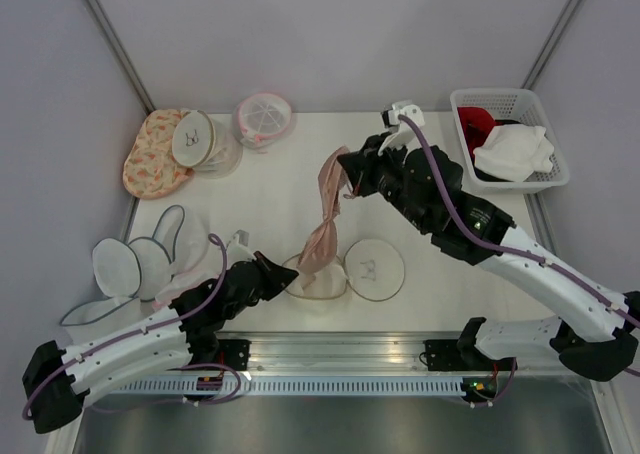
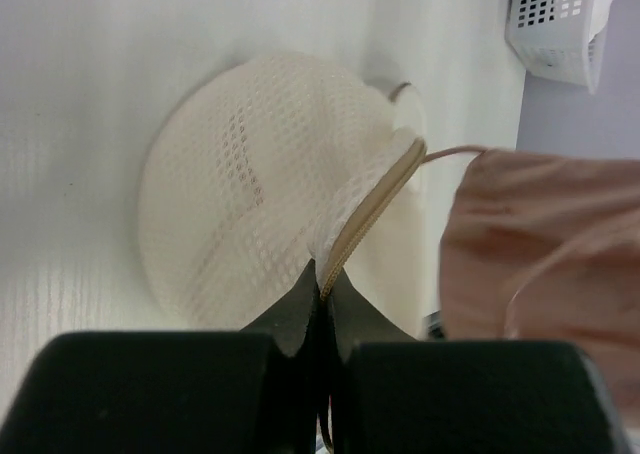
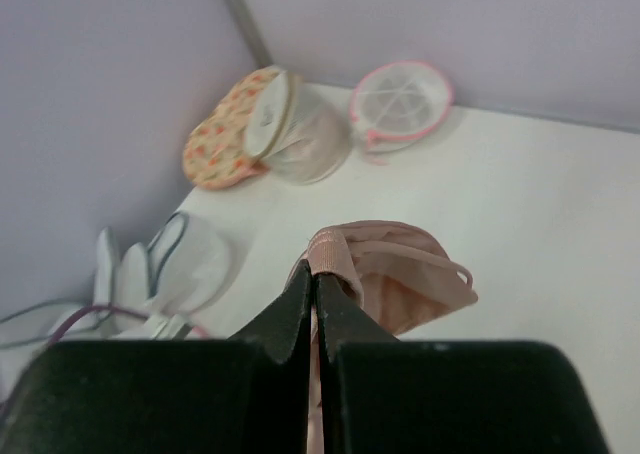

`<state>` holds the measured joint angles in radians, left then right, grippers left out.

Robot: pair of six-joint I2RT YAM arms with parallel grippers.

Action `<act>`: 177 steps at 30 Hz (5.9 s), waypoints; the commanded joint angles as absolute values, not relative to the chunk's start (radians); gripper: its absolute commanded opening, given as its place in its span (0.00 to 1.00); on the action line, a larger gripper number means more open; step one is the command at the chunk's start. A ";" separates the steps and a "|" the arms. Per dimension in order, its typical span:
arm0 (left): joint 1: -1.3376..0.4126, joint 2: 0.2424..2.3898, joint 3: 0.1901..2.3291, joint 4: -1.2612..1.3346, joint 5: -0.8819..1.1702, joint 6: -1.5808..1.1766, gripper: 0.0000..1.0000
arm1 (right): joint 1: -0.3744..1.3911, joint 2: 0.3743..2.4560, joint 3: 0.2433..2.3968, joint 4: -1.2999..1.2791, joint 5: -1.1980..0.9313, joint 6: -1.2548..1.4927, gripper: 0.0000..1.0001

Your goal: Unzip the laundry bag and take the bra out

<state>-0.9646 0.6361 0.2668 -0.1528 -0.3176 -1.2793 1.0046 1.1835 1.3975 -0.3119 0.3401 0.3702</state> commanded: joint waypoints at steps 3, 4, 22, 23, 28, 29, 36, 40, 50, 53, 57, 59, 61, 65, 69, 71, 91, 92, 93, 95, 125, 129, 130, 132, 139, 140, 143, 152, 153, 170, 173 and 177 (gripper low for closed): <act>-0.968 0.592 0.331 -0.235 -0.365 -1.221 0.02 | 0.835 1.219 1.512 -0.315 0.454 0.281 0.00; -0.966 0.589 0.334 -0.250 -0.367 -1.220 0.02 | 0.789 1.226 1.537 -0.310 0.456 0.281 0.00; -0.965 0.494 0.370 -0.345 -0.359 -1.186 0.02 | 0.108 1.817 2.360 -0.420 0.423 0.258 0.00; -0.966 0.489 0.373 -0.353 -0.359 -1.187 0.02 | 0.080 1.833 2.393 -0.413 0.410 0.282 0.00; -0.965 0.482 0.382 -0.386 -0.362 -1.189 0.02 | -0.090 1.861 2.427 -0.255 0.365 0.327 0.01; -0.965 0.482 0.382 -0.391 -0.362 -1.190 0.02 | -0.107 1.859 2.419 -0.232 0.367 0.330 0.00; -0.965 0.492 0.370 -0.397 -0.365 -1.221 0.02 | -0.273 1.904 2.512 -0.049 0.305 0.423 0.00; -0.965 0.514 0.368 -0.390 -0.368 -1.230 0.02 | -0.294 1.922 2.548 0.001 0.299 0.425 0.00; -0.966 0.546 0.356 -0.373 -0.360 -1.246 0.02 | -0.310 1.965 2.447 0.031 0.247 0.426 0.01; -0.966 0.538 0.348 -0.371 -0.362 -1.256 0.02 | -0.313 2.000 2.457 0.038 0.244 0.433 0.00; -0.966 0.543 0.348 -0.371 -0.368 -1.256 0.02 | -0.318 2.025 2.497 0.083 0.253 0.445 0.00; -0.965 0.549 0.350 -0.368 -0.371 -1.256 0.02 | -0.319 2.028 2.511 0.104 0.256 0.448 0.00; -0.966 0.557 0.354 -0.368 -0.374 -1.256 0.02 | -0.319 2.026 2.543 0.117 0.256 0.454 0.00; -0.965 0.581 0.357 -0.354 -0.370 -1.258 0.02 | -0.321 1.982 2.531 0.170 0.261 0.456 0.01; -0.966 0.601 0.360 -0.341 -0.359 -1.258 0.02 | -0.327 1.977 2.553 0.195 0.253 0.462 0.00; -0.965 0.607 0.360 -0.336 -0.357 -1.259 0.02 | -0.328 1.986 2.546 0.201 0.245 0.466 0.00; -0.965 0.623 0.339 -0.319 -0.359 -1.282 0.02 | -0.319 2.172 2.344 0.221 0.140 0.549 0.00; -0.963 0.626 0.339 -0.316 -0.357 -1.284 0.02 | -0.316 2.174 2.332 0.212 0.140 0.549 0.00; -0.963 0.627 0.337 -0.314 -0.356 -1.282 0.02 | -0.314 2.178 2.333 0.184 0.138 0.546 0.01; -0.965 0.637 0.336 -0.302 -0.350 -1.282 0.02 | -0.305 2.200 2.336 0.114 0.140 0.523 0.01; -0.965 0.575 0.305 -0.253 -0.238 -1.284 0.02 | -0.238 1.915 1.801 -0.364 0.235 0.491 0.98; -0.965 0.568 0.314 -0.255 -0.232 -1.278 0.02 | -0.232 1.884 1.879 -0.512 0.207 0.463 0.98; -0.963 0.565 0.314 -0.256 -0.229 -1.278 0.02 | -0.232 1.881 1.903 -0.588 0.209 0.457 0.98; -0.963 0.565 0.316 -0.253 -0.222 -1.278 0.02 | -0.230 1.846 1.857 -0.642 0.251 0.446 0.98; -0.965 0.552 0.313 -0.252 -0.192 -1.270 0.02 | -0.233 1.741 1.605 -0.617 0.489 0.411 0.98; -0.963 0.549 0.310 -0.253 -0.190 -1.270 0.02 | -0.235 1.744 1.594 -0.620 0.498 0.405 0.98; -0.963 0.535 0.305 -0.252 -0.181 -1.272 0.02 | -0.239 1.752 1.559 -0.623 0.541 0.394 0.98; -0.963 0.508 0.296 -0.255 -0.166 -1.282 0.02 | -0.245 1.819 1.559 -0.626 0.621 0.347 0.98; -0.963 0.508 0.296 -0.253 -0.164 -1.284 0.02 | -0.247 1.831 1.563 -0.627 0.621 0.348 0.98; -0.965 0.439 0.268 -0.285 -0.175 -1.312 0.02 | -0.268 1.879 1.577 -0.520 0.349 0.351 0.00; -0.966 0.431 0.261 -0.285 -0.176 -1.315 0.02 | -0.265 1.848 1.600 -0.496 0.229 0.353 0.00; -0.965 0.413 0.252 -0.288 -0.179 -1.321 0.02 | -0.265 1.871 1.699 -0.544 0.161 0.365 0.00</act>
<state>-0.9642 0.4316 0.2623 -0.2970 -0.1749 -1.2865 -0.2661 1.8683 1.6089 -0.5323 0.2920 0.3779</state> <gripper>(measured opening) 0.026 0.010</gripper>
